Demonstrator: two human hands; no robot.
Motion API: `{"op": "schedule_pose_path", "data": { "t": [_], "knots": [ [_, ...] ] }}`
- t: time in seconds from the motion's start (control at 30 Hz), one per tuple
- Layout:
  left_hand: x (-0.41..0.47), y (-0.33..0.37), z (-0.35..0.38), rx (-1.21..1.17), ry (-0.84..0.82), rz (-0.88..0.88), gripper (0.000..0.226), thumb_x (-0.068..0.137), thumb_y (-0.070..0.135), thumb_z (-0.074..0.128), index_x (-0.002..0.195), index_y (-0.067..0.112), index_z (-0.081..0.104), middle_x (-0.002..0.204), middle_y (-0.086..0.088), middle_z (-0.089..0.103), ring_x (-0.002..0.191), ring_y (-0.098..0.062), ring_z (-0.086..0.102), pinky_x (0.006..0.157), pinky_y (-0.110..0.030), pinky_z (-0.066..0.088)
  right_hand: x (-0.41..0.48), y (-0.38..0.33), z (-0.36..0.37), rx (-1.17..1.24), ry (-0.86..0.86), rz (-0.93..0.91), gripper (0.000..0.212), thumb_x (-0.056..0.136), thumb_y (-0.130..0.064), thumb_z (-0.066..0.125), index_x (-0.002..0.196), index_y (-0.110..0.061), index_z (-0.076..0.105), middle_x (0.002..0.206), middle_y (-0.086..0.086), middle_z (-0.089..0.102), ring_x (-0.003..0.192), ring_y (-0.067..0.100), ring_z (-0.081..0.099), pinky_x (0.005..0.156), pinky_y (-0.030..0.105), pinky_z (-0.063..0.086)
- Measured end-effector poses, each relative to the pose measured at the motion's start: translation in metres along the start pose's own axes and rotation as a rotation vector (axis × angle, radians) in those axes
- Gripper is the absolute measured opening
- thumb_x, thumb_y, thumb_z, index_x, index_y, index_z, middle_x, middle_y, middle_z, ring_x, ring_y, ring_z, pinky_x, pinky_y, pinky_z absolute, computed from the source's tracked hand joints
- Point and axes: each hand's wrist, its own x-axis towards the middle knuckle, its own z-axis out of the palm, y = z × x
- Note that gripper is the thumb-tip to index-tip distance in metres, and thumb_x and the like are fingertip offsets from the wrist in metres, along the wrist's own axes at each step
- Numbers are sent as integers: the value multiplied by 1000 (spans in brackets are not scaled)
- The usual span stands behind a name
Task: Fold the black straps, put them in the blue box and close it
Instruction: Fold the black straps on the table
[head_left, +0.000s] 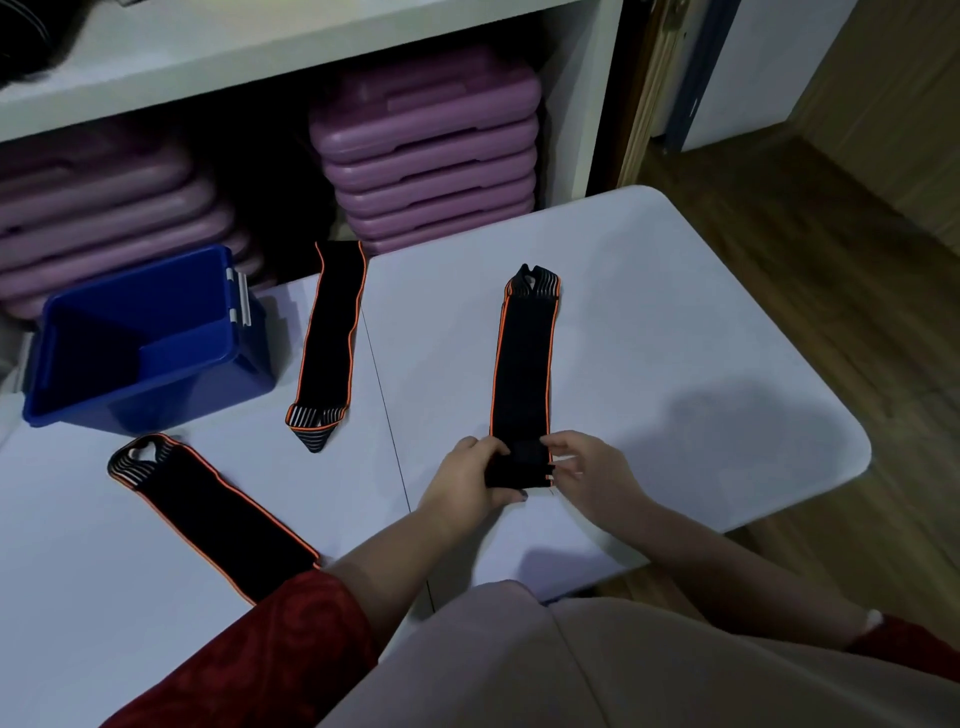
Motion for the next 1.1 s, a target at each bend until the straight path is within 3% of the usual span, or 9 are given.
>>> {"op": "schedule_pose_path", "data": {
  "t": [0.13,0.23,0.4,0.6,0.73,0.87,0.93,1.0,1.1],
  "knots": [
    [-6,-1,1,-64,69,16,53,69,28,83,116,17,61,104,2,49,93,-16,55,88,-21,44,-3,-2,3,-48,105,-195,27,81,6,58,99,-9,72,98,7,73,90,20,67,84,26,51],
    [-8,-3,1,-28,98,53,46,73,26,80,115,15,64,105,1,53,101,-17,55,91,-21,43,-4,-1,4,-83,64,-261,27,80,7,57,94,-8,74,94,9,73,87,22,66,83,31,53],
    [-10,-8,-3,215,20,138,42,86,35,65,124,18,60,121,-5,61,117,-21,49,96,-24,37,-9,10,6,-116,-65,-221,29,81,1,56,104,-9,71,99,10,71,91,23,64,86,35,52],
    [-17,-8,2,272,-8,203,36,92,28,55,126,19,57,119,-6,63,111,-23,52,92,-28,41,-16,17,9,-190,-221,-261,46,78,-19,65,123,-15,57,114,3,64,103,18,57,93,30,45],
    [-19,-9,6,252,-16,186,31,90,26,55,120,18,58,116,-5,60,110,-22,51,91,-28,42,-8,21,15,-300,-190,-286,27,83,-27,58,109,-20,61,94,3,68,88,21,58,83,39,48],
    [-16,-5,2,250,-82,145,31,94,27,50,122,14,52,114,-11,61,103,-26,55,83,-31,42,-8,18,13,-236,-183,-242,24,89,-25,55,111,-17,60,97,4,69,88,22,61,77,35,48],
    [-13,-4,-1,256,-101,136,31,95,28,49,123,15,48,110,-14,63,98,-29,57,78,-32,43,-9,20,13,-195,-145,-217,26,90,-22,57,115,-17,57,85,-1,64,75,17,59,68,30,44],
    [-13,-4,-1,223,-90,140,31,95,26,50,124,16,45,114,-13,59,99,-30,58,81,-32,44,-9,22,13,-169,-103,-173,28,88,-22,60,115,-18,53,67,-11,50,59,9,49,58,23,36],
    [-15,-6,2,183,-32,144,32,92,22,54,123,15,50,125,-8,50,104,-26,58,92,-30,44,-5,24,17,-144,-85,-77,21,86,-24,63,104,-19,54,56,-9,45,53,9,46,56,24,36]
  ]
}}
